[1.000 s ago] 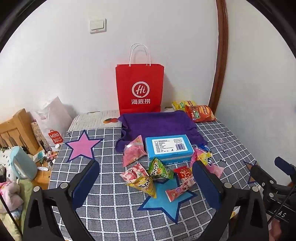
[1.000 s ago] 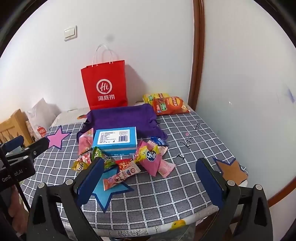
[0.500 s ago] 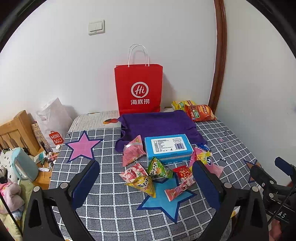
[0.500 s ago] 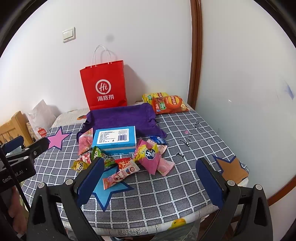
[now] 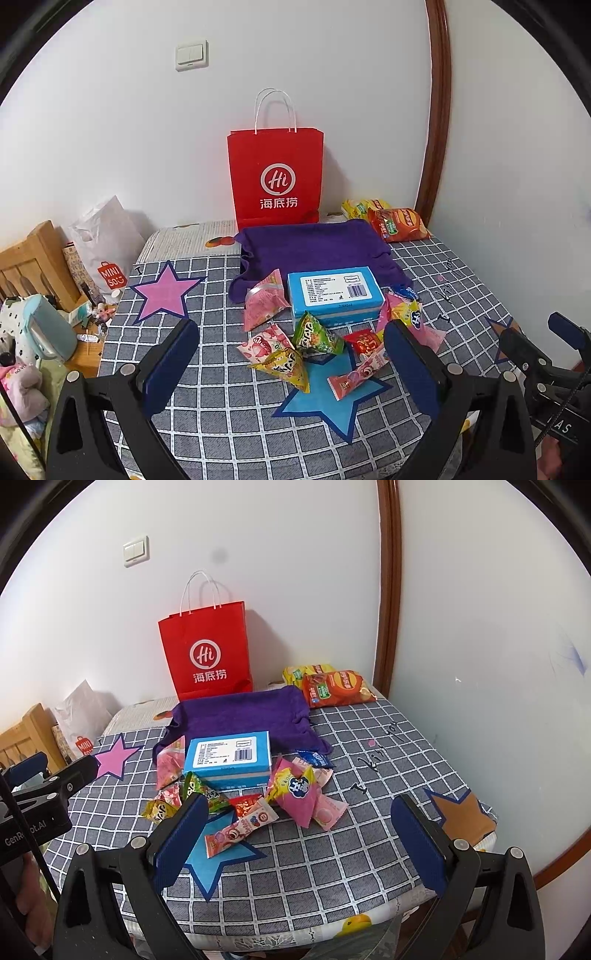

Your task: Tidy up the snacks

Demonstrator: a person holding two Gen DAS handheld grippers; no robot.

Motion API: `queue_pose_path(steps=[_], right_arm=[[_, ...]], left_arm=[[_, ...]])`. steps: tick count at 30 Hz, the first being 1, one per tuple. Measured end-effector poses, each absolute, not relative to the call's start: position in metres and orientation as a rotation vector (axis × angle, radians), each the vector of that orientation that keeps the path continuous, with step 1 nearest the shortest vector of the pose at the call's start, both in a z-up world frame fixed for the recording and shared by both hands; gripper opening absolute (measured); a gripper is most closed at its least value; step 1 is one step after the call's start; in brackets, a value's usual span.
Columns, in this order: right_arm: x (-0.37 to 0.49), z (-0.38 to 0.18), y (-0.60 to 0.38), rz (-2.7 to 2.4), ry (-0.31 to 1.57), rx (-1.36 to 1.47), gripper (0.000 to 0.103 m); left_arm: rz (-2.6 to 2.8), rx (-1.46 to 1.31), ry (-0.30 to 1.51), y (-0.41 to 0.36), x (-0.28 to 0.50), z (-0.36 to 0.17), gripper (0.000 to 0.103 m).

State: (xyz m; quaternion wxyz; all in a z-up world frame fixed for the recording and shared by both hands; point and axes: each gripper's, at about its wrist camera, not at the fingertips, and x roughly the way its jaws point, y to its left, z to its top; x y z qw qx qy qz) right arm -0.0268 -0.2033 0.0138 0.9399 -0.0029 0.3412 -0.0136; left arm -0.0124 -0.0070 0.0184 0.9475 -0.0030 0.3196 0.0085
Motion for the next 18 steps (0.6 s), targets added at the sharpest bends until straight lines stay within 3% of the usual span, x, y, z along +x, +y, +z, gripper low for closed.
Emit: queue_pose_path(steps=[18], right_arm=[[-0.0303, 0.0186, -0.2026, -0.023, 0.682, -0.009, 0.098]], left_arm=[[0.018, -0.004, 0.645, -0.0077, -0.0153, 0.0188, 0.101]])
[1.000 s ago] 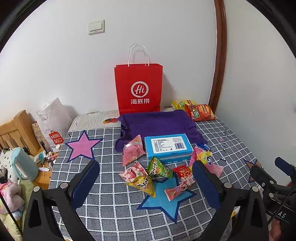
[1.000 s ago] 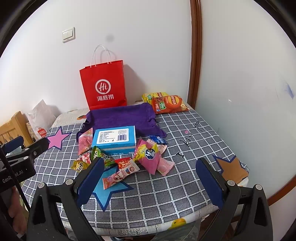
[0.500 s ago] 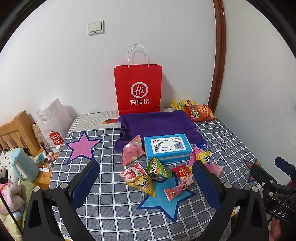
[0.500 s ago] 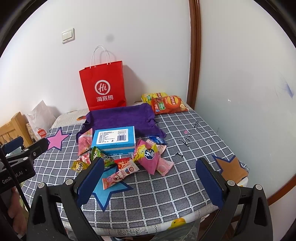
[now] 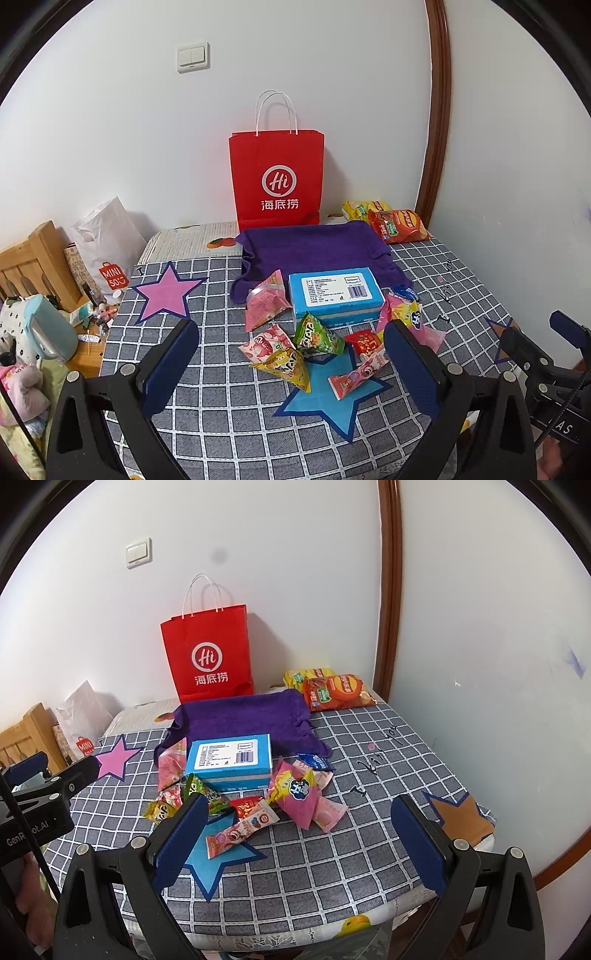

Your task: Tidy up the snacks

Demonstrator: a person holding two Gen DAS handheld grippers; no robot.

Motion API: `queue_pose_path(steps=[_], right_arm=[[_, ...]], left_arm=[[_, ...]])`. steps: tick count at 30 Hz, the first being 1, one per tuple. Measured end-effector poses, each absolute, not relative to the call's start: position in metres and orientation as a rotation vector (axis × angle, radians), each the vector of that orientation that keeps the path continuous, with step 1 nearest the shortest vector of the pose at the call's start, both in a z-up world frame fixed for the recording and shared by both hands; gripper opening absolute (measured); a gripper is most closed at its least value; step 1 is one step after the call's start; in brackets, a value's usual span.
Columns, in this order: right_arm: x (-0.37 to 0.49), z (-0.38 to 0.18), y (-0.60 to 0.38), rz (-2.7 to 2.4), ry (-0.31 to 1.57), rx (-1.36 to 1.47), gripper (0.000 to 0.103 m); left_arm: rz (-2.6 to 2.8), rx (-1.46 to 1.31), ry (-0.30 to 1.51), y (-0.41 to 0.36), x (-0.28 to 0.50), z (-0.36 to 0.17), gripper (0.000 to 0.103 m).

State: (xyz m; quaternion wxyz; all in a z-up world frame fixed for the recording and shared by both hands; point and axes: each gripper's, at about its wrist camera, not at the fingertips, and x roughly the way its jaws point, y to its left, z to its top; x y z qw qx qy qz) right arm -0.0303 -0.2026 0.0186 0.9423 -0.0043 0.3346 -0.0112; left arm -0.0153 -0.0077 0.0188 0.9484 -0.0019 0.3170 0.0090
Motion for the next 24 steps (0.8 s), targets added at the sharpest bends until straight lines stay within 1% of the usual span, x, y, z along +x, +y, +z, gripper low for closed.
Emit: queue_pose_path(steps=[24], right_arm=[[-0.0308, 0.0178, -0.2002, -0.015, 0.677, -0.012, 0.098]], left_arm=[[0.024, -0.007, 0.644, -0.0058, -0.0198, 0.0191, 0.101]])
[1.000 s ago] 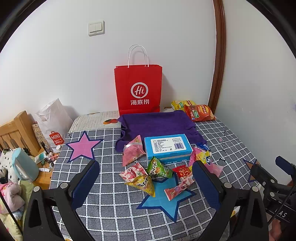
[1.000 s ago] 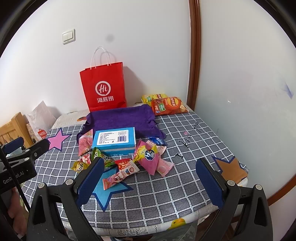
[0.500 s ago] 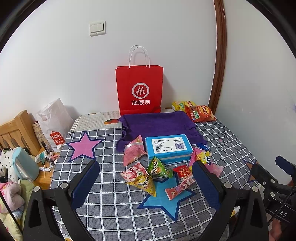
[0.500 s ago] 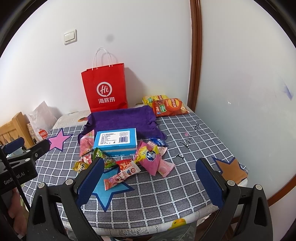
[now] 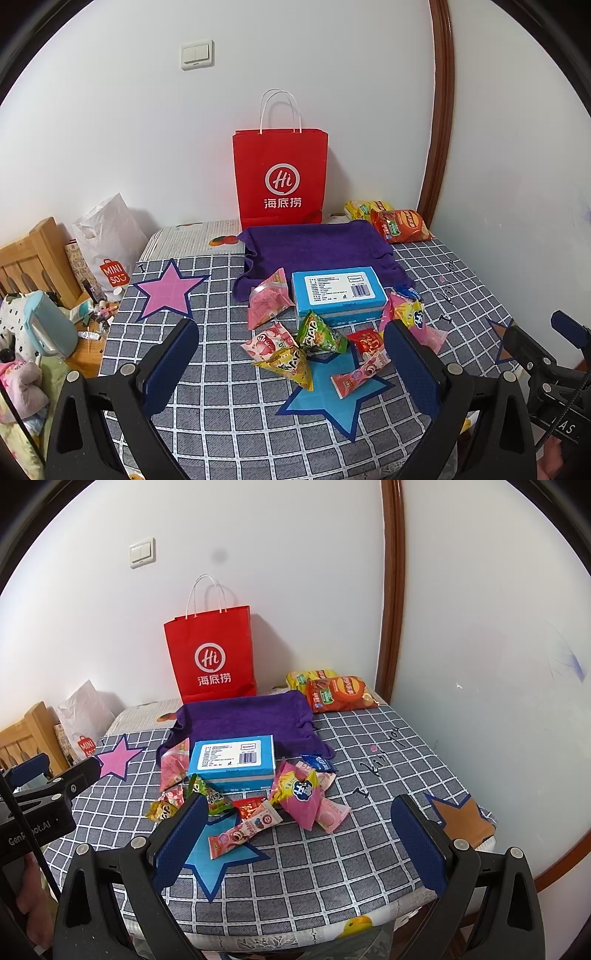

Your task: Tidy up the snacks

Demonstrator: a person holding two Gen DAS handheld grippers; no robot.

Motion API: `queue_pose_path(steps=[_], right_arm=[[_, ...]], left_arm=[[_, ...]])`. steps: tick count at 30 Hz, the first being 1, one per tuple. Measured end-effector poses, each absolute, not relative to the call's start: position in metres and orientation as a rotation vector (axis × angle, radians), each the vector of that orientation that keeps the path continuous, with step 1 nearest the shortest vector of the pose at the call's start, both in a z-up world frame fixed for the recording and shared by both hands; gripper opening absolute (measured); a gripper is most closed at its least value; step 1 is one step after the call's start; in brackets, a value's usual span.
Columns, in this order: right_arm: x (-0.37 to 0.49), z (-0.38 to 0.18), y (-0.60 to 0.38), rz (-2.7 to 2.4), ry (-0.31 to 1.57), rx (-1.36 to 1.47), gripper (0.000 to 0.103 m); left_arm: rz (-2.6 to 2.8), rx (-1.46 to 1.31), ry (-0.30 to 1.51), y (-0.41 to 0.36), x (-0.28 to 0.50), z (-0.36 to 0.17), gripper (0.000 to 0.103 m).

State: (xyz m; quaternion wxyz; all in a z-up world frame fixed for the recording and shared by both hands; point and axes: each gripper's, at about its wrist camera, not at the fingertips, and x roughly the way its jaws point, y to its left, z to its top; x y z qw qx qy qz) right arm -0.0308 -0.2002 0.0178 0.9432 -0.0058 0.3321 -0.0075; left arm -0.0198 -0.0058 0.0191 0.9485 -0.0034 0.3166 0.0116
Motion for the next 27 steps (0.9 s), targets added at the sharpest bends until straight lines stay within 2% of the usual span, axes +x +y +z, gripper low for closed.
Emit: queue_pose_path(steps=[13, 27], right_arm=[[-0.011, 0.0, -0.2, 0.001, 0.699, -0.009, 0.098], [0.038, -0.065, -0.231, -0.038, 0.798, 0.01, 0.098]], left_arm=[[0.03, -0.023, 0.683, 0.003, 0.008, 0.0, 0.101], [0.049, -0.044, 0.797, 0.02, 0.06, -0.061, 0.1]])
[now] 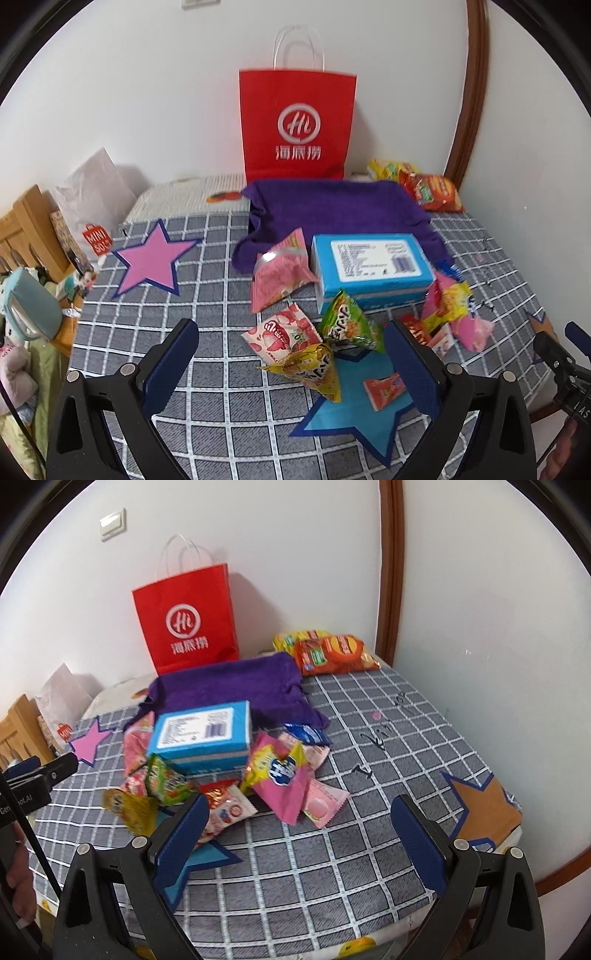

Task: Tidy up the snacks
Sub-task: 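Grasp the yellow triangular snack pack with the left gripper while the right grasps the pink-yellow chip bag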

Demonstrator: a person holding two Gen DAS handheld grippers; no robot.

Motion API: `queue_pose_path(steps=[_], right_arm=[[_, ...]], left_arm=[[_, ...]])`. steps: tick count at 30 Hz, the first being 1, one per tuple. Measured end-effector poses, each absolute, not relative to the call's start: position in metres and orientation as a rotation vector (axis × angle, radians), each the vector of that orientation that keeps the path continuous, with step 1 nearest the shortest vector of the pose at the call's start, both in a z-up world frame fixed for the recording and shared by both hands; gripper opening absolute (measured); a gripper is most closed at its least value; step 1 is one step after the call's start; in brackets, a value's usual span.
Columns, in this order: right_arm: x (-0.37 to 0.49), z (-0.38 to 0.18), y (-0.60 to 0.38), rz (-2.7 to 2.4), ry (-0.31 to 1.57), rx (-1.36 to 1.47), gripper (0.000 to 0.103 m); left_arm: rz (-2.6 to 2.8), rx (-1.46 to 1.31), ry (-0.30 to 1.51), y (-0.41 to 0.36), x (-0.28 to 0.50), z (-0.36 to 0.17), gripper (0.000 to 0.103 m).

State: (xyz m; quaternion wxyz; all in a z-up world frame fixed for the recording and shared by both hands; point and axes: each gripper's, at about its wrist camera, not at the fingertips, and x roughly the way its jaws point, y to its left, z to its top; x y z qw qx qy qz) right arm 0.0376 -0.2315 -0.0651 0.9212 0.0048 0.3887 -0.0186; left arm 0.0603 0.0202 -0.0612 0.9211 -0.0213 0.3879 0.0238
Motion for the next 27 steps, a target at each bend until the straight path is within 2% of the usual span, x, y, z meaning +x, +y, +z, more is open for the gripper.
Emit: queue_pose_path(steps=[10, 22, 24, 26, 27], right_arm=[[0.082, -0.108, -0.246, 0.0, 0.86, 0.112, 0.098], [0.153, -0.152, -0.223, 0.039, 0.965, 0.115, 0.098], [0.159, -0.16, -0.221, 0.044, 0.984, 0.133, 0.095], [0.163, -0.167, -0.22, 0.042, 0.999, 0.135, 0.086], [0.163, -0.168, -0.219, 0.035, 0.994, 0.127, 0.085]], left_arm=[[0.01, -0.09, 0.888, 0.031, 0.092, -0.105, 0.1], [-0.011, -0.114, 0.91, 0.046, 0.101, -0.117, 0.1], [-0.025, -0.115, 0.919, 0.044, 0.102, -0.12, 0.1], [-0.037, -0.103, 0.927, 0.04, 0.103, -0.124, 0.1], [-0.04, -0.092, 0.934, 0.037, 0.104, -0.127, 0.1]])
